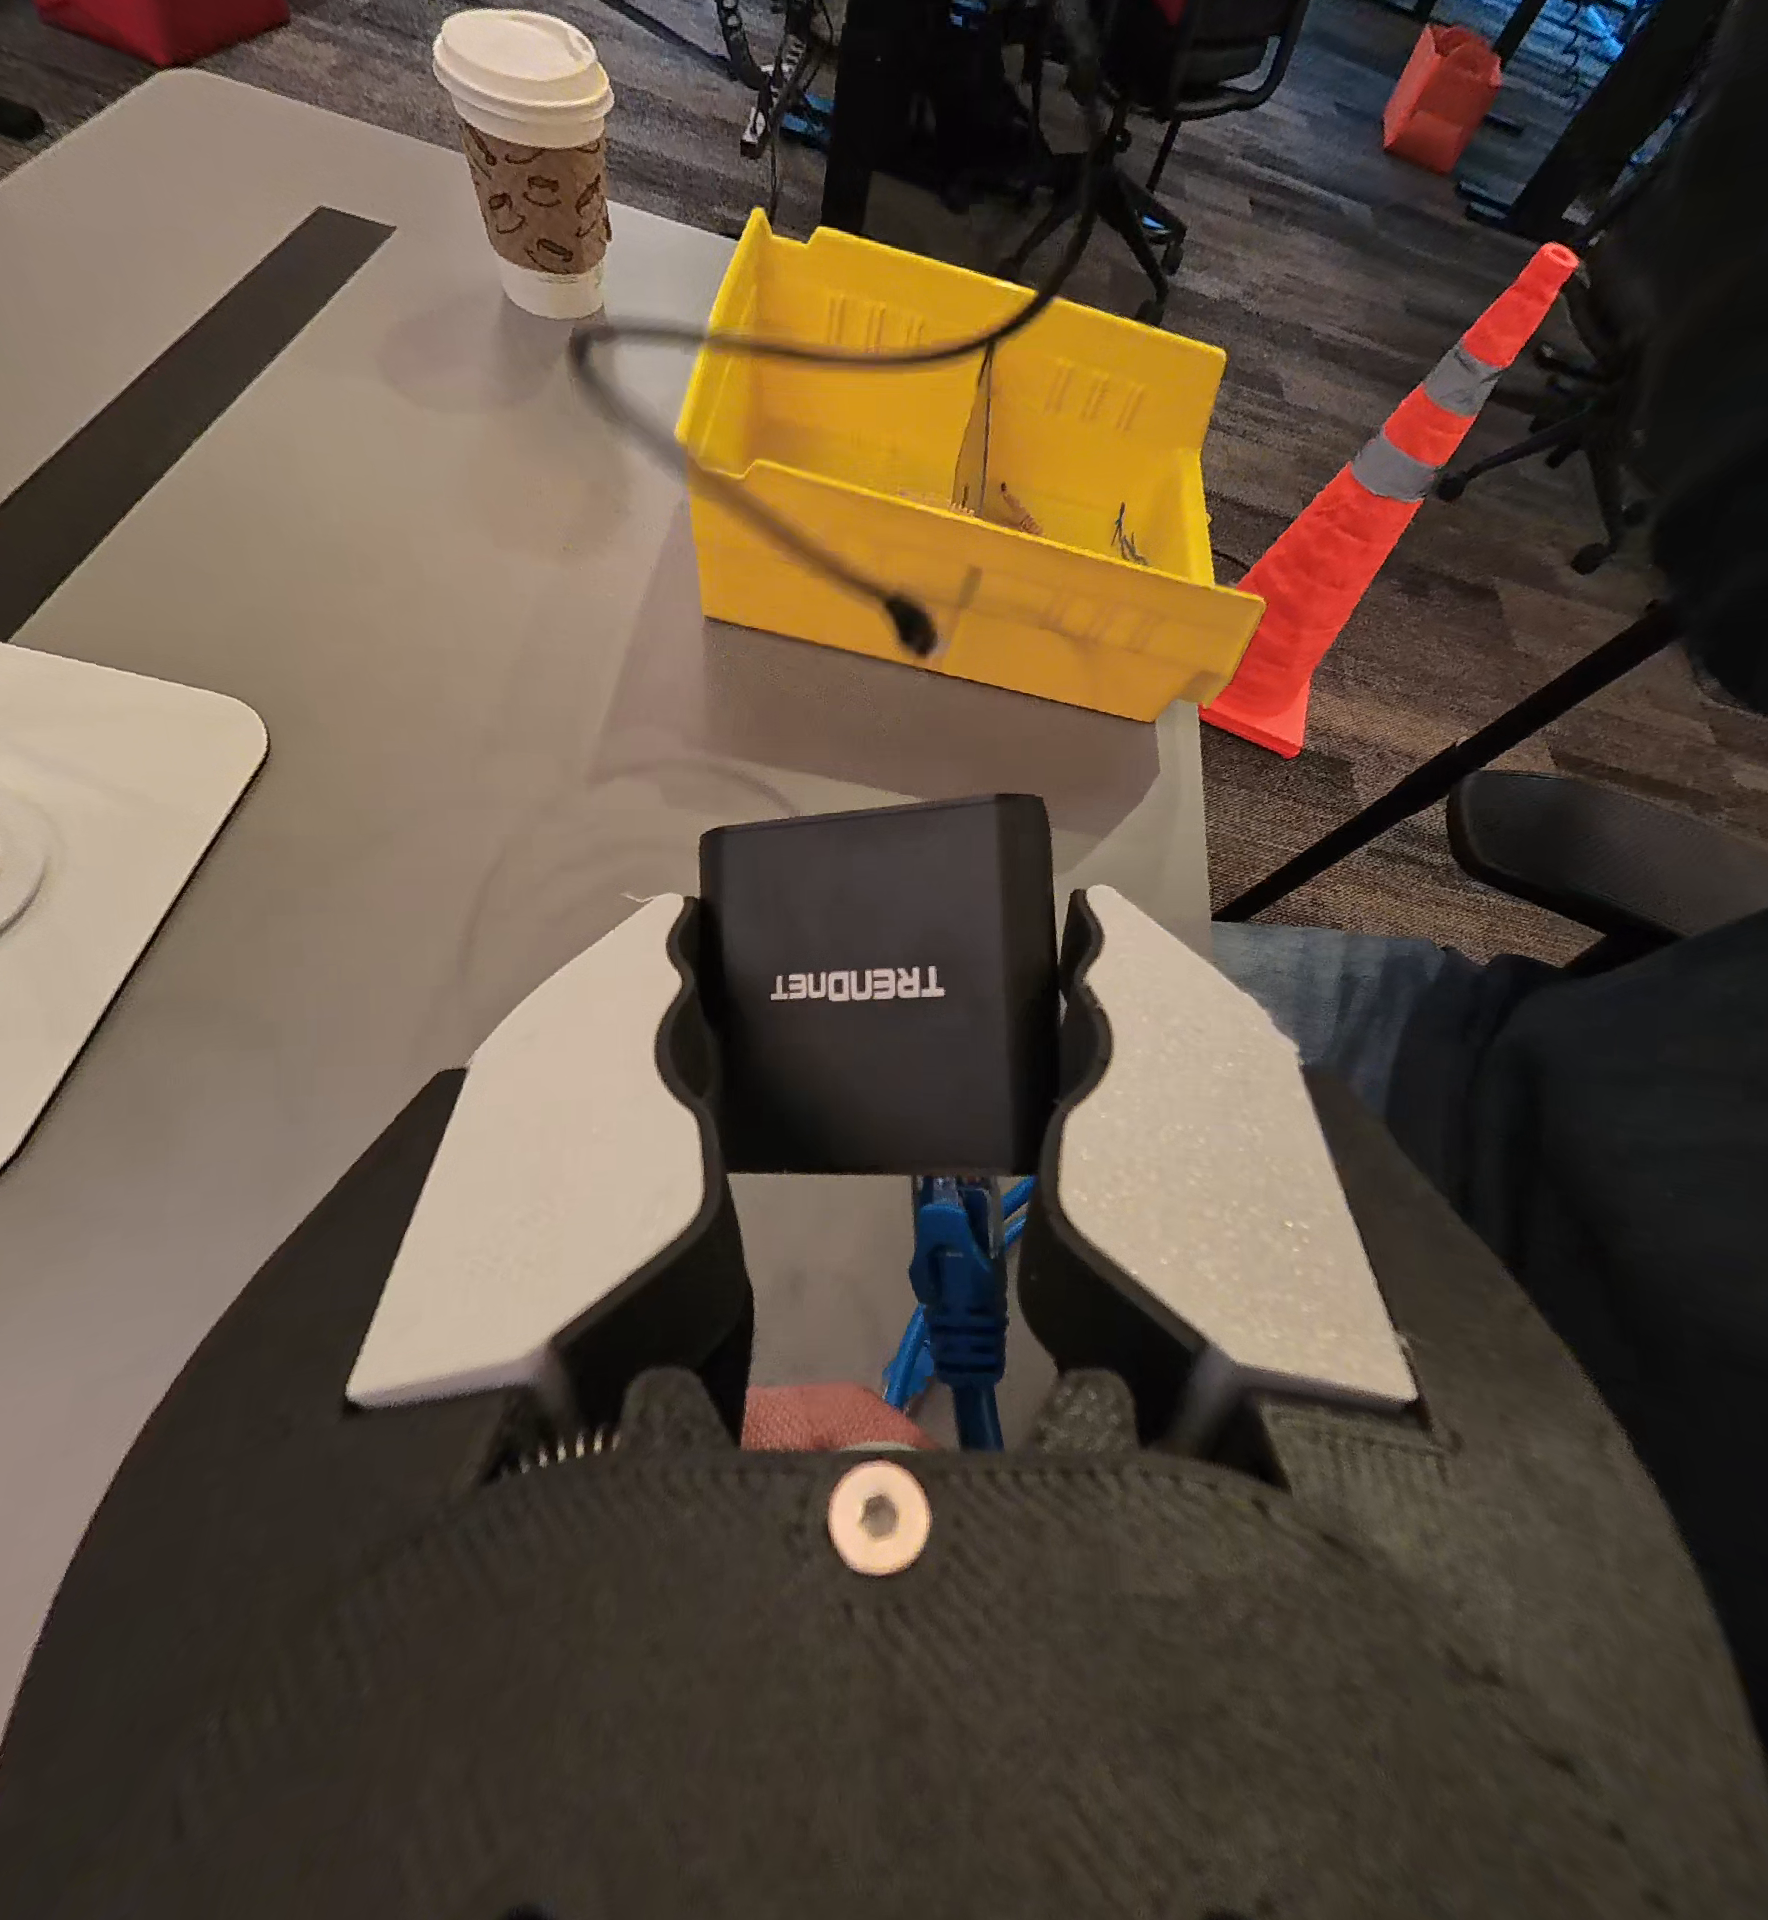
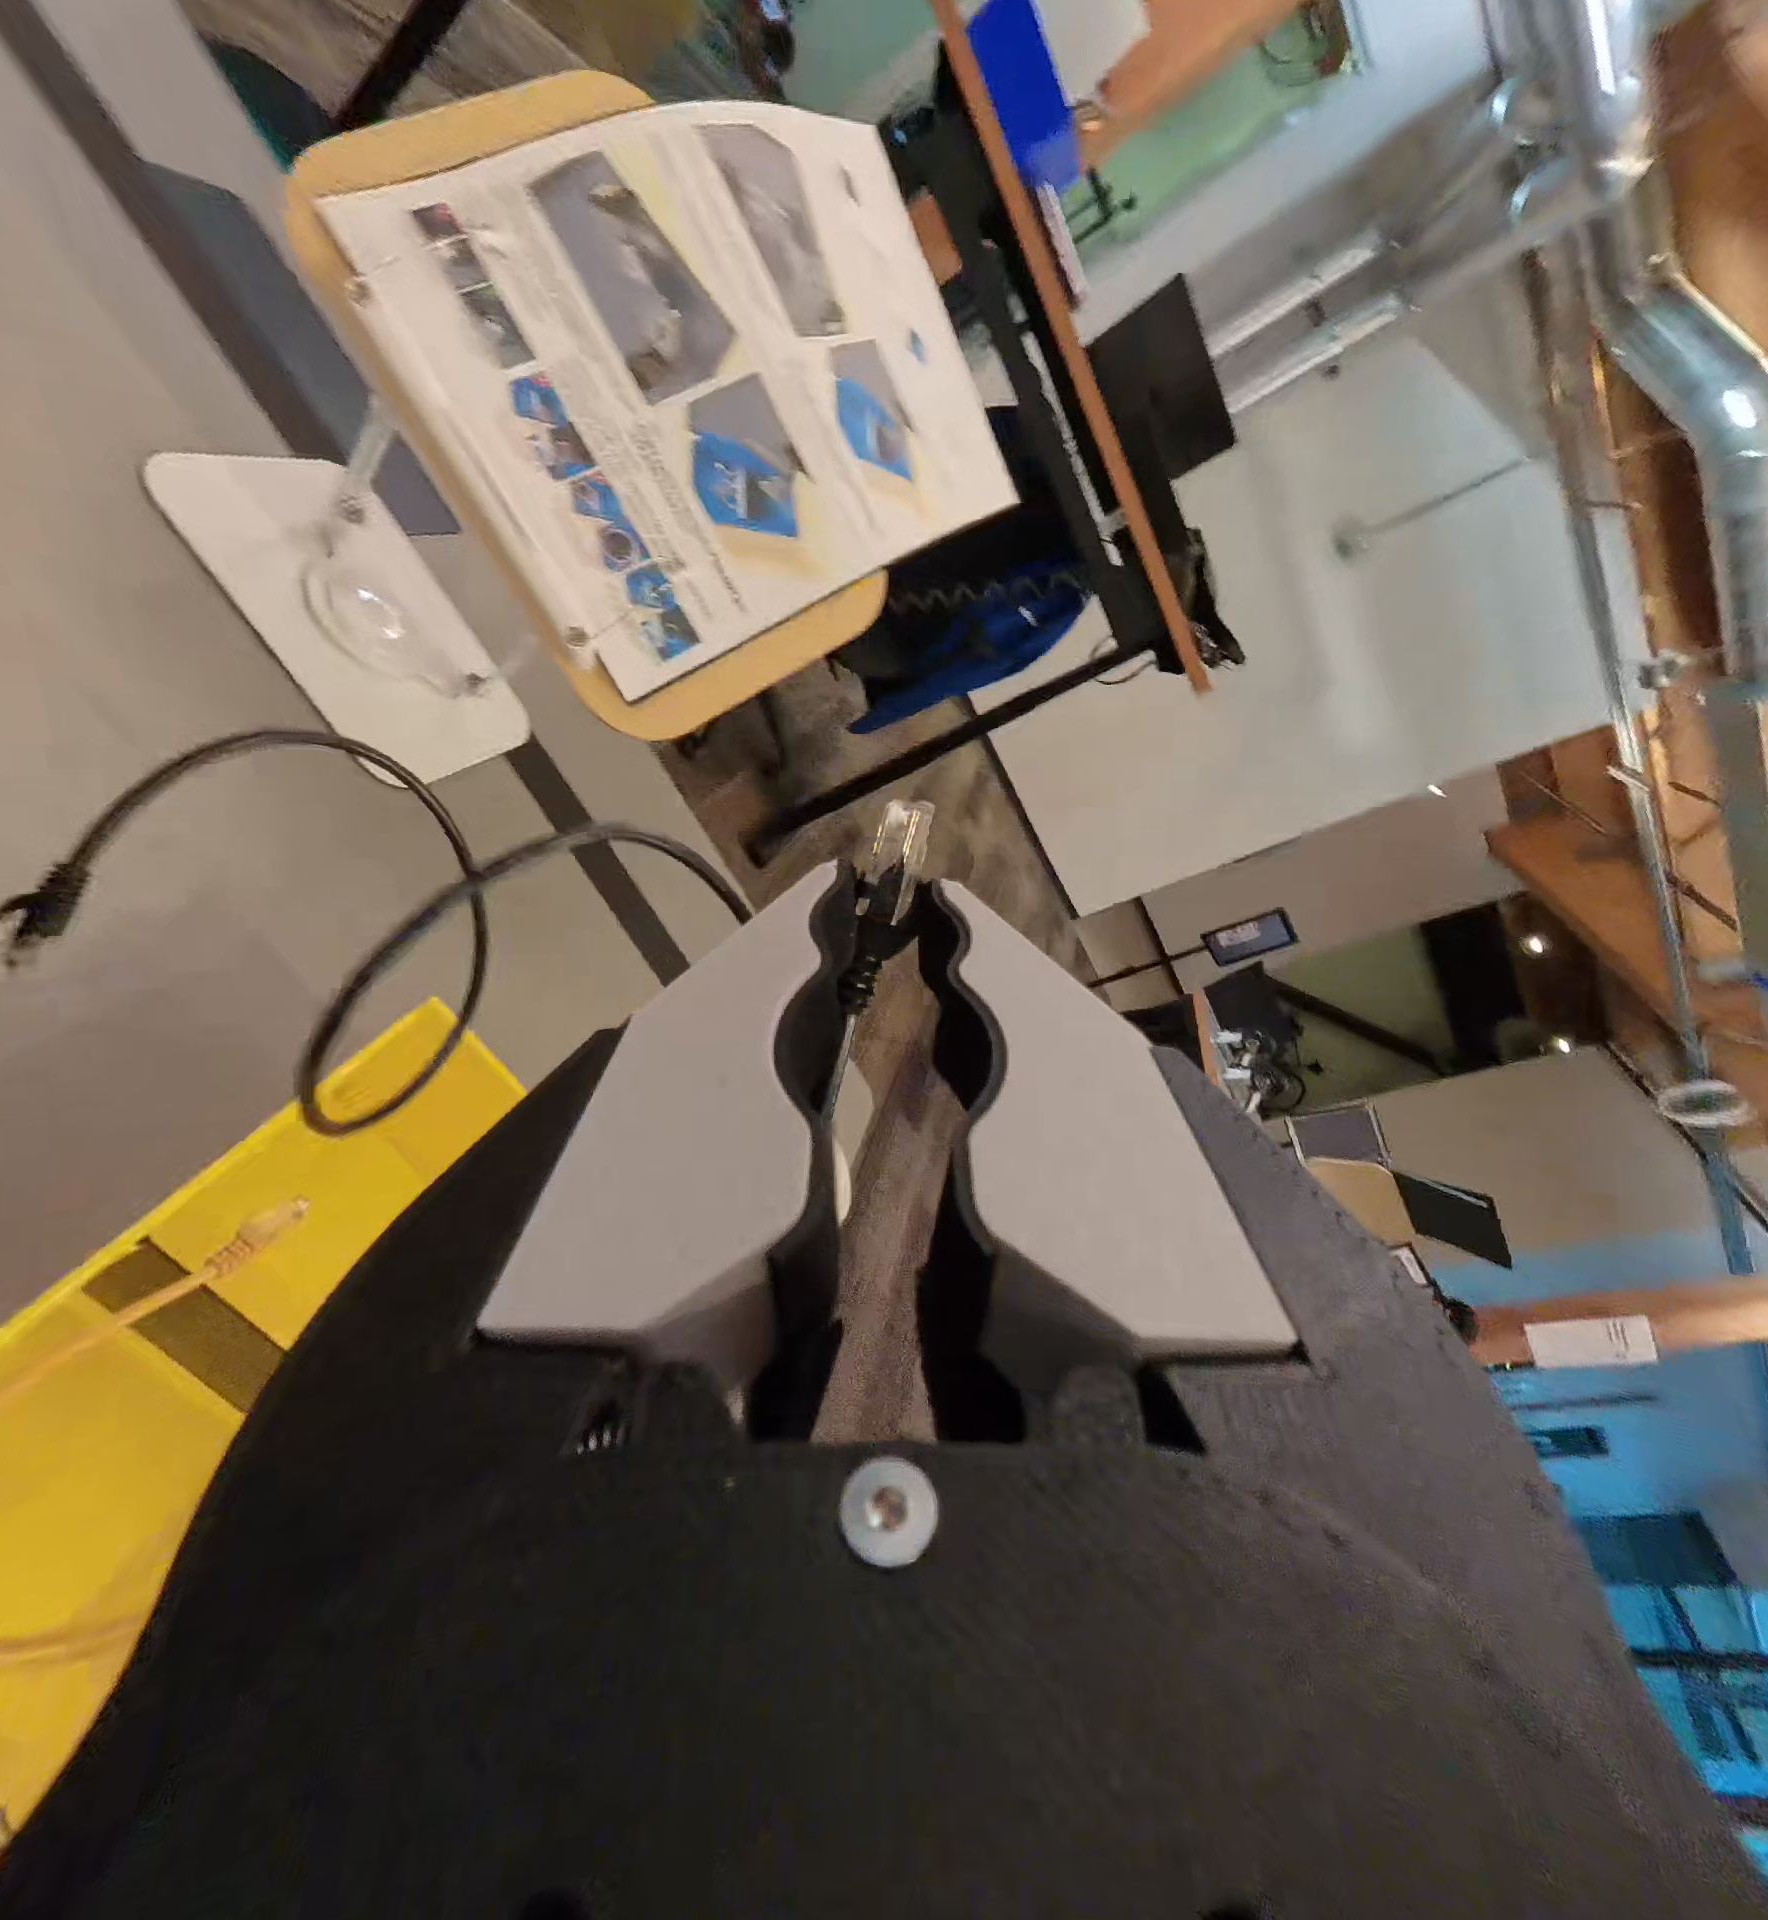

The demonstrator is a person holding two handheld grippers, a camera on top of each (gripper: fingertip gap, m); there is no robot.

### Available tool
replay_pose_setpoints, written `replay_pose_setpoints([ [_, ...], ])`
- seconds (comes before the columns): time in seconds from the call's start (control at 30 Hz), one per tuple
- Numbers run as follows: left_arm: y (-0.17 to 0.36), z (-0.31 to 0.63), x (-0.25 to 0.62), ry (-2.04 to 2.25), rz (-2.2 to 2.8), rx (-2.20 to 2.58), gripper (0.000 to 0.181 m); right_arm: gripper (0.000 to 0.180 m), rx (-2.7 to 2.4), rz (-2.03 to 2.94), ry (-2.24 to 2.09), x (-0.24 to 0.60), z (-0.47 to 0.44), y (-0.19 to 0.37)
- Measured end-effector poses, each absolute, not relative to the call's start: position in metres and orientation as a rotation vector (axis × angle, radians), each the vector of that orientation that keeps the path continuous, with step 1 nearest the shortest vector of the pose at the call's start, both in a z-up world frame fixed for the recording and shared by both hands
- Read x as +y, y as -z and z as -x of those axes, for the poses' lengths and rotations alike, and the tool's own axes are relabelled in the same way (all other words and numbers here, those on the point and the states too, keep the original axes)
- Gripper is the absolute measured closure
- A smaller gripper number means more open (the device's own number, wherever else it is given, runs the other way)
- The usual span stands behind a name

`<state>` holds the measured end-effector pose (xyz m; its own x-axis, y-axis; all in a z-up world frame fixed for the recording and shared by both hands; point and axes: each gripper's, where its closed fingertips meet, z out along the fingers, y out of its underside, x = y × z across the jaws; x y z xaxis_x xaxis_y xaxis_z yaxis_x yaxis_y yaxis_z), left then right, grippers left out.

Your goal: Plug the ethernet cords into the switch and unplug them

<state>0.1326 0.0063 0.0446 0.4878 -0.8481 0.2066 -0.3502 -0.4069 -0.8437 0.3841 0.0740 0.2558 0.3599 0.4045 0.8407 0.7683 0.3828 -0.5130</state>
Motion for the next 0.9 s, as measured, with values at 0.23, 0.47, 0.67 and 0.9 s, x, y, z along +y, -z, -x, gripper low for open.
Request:
replay_pose_setpoints([
  [0.23,-0.037,-0.129,0.01,0.819,1.995,0.978,0.116,0.169,-1.177,1.33,0.356,0.054,-0.436,-0.272],
  [0.47,-0.029,-0.125,0.013,0.825,2.017,0.963,0.116,0.169,-1.12,1.532,0.336,0.058,-0.476,-0.192],
  [0.67,-0.028,-0.123,0.015,0.815,2.024,0.954,0.116,0.169,-1.092,1.644,0.175,0.053,-0.475,-0.149],
  [0.9,-0.021,-0.124,0.016,0.81,2.046,0.954,0.116,0.169,-1.102,1.819,-0.09,0.039,-0.448,-0.075],
])
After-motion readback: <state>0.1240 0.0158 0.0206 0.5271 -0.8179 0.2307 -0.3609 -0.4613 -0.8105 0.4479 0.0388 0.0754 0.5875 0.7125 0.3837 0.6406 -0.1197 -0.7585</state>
